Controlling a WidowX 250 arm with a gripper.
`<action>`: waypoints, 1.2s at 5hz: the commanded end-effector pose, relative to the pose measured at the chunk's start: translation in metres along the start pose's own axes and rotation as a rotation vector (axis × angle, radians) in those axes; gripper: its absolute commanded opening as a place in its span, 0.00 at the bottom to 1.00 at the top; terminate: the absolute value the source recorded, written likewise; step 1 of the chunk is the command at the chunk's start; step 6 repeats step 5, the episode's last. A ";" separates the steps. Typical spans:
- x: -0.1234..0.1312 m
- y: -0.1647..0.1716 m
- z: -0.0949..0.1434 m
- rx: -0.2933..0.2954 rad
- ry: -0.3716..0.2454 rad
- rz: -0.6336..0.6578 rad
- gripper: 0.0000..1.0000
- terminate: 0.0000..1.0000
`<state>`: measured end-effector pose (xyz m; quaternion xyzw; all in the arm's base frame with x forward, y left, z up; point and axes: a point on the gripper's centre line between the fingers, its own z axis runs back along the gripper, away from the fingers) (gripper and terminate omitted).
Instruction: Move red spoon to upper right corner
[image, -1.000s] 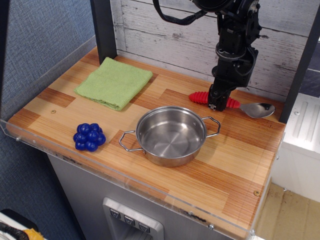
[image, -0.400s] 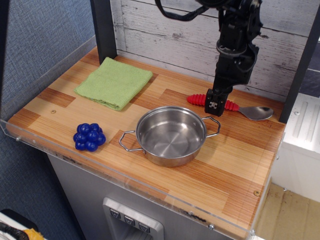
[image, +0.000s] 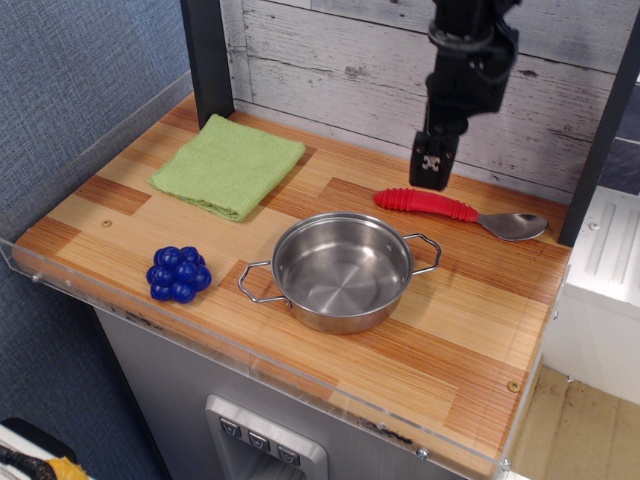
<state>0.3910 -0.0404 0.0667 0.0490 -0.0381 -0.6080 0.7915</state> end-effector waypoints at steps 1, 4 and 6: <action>-0.039 -0.022 0.062 0.039 0.054 0.414 1.00 0.00; -0.110 -0.053 0.070 0.011 0.081 1.002 1.00 0.00; -0.140 -0.045 0.063 0.046 0.123 1.070 1.00 1.00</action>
